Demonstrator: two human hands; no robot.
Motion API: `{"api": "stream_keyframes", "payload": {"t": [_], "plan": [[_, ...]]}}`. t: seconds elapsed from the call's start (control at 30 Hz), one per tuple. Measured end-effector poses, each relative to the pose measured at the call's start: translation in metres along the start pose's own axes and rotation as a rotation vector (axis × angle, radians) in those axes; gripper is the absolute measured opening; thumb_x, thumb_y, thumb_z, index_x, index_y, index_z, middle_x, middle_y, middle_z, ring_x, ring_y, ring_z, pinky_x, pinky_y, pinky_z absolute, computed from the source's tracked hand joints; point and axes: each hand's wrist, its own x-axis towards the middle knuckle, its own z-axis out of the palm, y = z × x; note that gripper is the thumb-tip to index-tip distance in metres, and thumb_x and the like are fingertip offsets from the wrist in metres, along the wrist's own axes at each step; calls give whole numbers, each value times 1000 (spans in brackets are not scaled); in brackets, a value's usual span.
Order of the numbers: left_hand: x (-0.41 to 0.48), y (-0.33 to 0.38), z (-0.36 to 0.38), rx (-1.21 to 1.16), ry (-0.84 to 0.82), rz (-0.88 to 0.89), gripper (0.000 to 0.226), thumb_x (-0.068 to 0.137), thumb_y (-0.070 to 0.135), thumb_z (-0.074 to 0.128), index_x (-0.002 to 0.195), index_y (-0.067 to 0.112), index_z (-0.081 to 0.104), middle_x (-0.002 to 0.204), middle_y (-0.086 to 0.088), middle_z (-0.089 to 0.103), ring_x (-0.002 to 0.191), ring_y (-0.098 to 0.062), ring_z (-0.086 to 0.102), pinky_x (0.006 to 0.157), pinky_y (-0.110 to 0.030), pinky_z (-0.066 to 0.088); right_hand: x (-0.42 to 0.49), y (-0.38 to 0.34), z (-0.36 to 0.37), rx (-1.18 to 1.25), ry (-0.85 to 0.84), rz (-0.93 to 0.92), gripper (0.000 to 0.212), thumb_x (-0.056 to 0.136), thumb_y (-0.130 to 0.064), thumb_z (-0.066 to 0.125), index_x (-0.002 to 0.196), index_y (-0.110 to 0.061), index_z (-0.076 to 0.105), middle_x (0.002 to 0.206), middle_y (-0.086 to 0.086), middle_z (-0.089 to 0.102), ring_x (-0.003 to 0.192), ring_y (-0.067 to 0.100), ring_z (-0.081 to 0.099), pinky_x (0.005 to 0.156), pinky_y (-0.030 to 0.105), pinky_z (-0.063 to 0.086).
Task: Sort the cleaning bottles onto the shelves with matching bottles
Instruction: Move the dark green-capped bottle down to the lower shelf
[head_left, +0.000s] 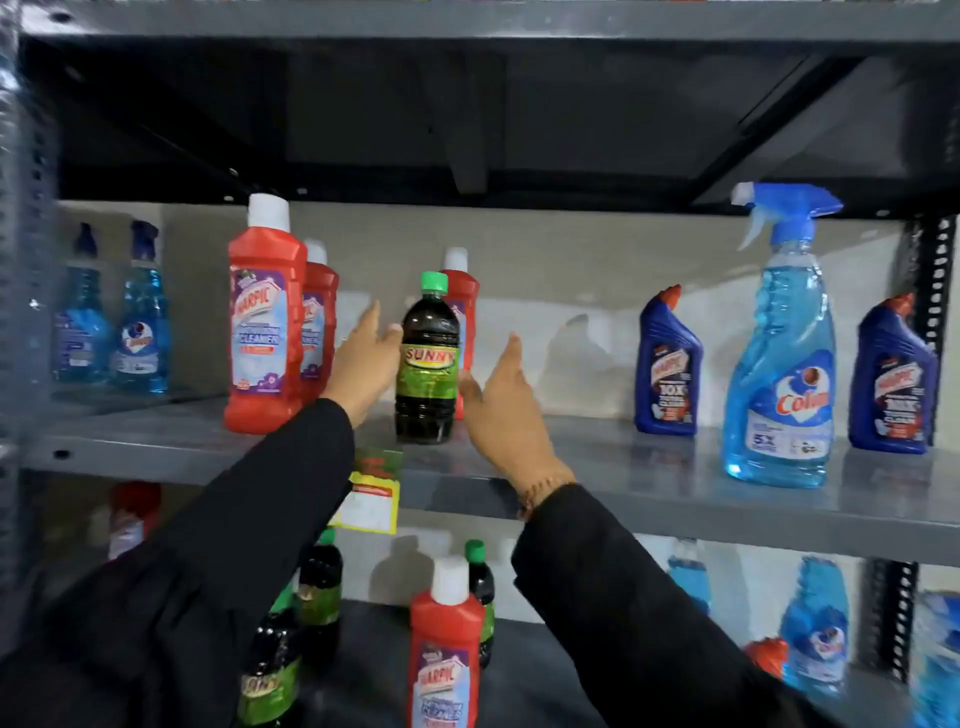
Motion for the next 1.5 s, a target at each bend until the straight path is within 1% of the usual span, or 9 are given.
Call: {"api": "stream_keyframes", "payload": {"t": [0.23, 0.33, 0.6, 0.77, 0.97, 1.03, 1.13, 1.33, 1.5], "plan": [[-6, 3, -3, -218, -280, -149, 47, 96, 29, 44, 141, 33, 28, 121, 2, 52, 87, -10, 56, 76, -42, 51, 31, -6, 40, 11, -197, 216, 36, 94, -22, 49, 122, -1, 43, 127, 21, 55, 115, 36, 53, 91, 35, 43], [-12, 5, -5, -203, -259, -72, 48, 94, 31, 48, 139, 34, 31, 129, -3, 55, 109, -21, 56, 84, -49, 53, 21, -4, 35, 2, -59, 148, 33, 92, -23, 52, 117, -2, 48, 118, 22, 61, 106, 38, 57, 77, 32, 42], [-101, 41, 10, 41, 135, 547, 55, 90, 46, 42, 139, 24, 32, 106, 20, 58, 83, 14, 56, 72, -7, 48, -62, 22, -11, 154, 335, -300, 52, 91, -36, 50, 137, -16, 37, 120, 7, 61, 109, 19, 56, 91, 36, 50], [-171, 26, 31, 77, 254, 836, 54, 91, 40, 44, 132, 6, 37, 114, 6, 62, 80, -7, 59, 70, -2, 41, -137, 65, -32, 259, 417, -351, 56, 86, -47, 52, 135, -24, 35, 116, -13, 53, 109, 5, 53, 94, 22, 46], [-238, -39, 77, 15, 5, 569, 53, 90, 34, 44, 132, 3, 37, 64, -16, 65, 64, -5, 49, 65, 8, 30, -193, 145, -13, 212, 377, -168, 54, 85, -46, 54, 131, -20, 41, 121, -14, 51, 112, 0, 52, 96, 12, 40], [-249, -68, 97, -24, -84, 436, 55, 90, 37, 44, 135, 11, 30, 87, -29, 69, 70, 8, 56, 68, 7, 33, -200, 171, -2, 242, 301, -43, 52, 84, -32, 63, 130, -20, 43, 123, -14, 54, 112, -6, 52, 93, 4, 37], [-260, -109, 122, -104, -240, 255, 50, 93, 37, 47, 137, 35, 22, 136, 12, 43, 112, 24, 40, 92, -1, 34, -206, 209, 16, 235, 154, 123, 51, 84, -6, 64, 130, -10, 43, 119, 1, 62, 105, 6, 61, 89, 11, 47], [-280, -169, 153, -85, -443, -63, 53, 95, 25, 45, 142, 25, 22, 138, 11, 36, 132, -10, 36, 111, -39, 34, -221, 255, 40, 182, -37, 367, 51, 84, -1, 60, 130, -10, 39, 115, 6, 63, 104, 18, 61, 88, 25, 47], [-289, -193, 168, -25, -477, -172, 52, 95, 25, 45, 142, 20, 23, 141, -7, 46, 129, -21, 44, 104, -30, 35, -225, 279, 53, 123, -89, 462, 50, 84, 1, 59, 130, -6, 39, 120, 14, 63, 111, 26, 60, 85, 18, 40]]}}
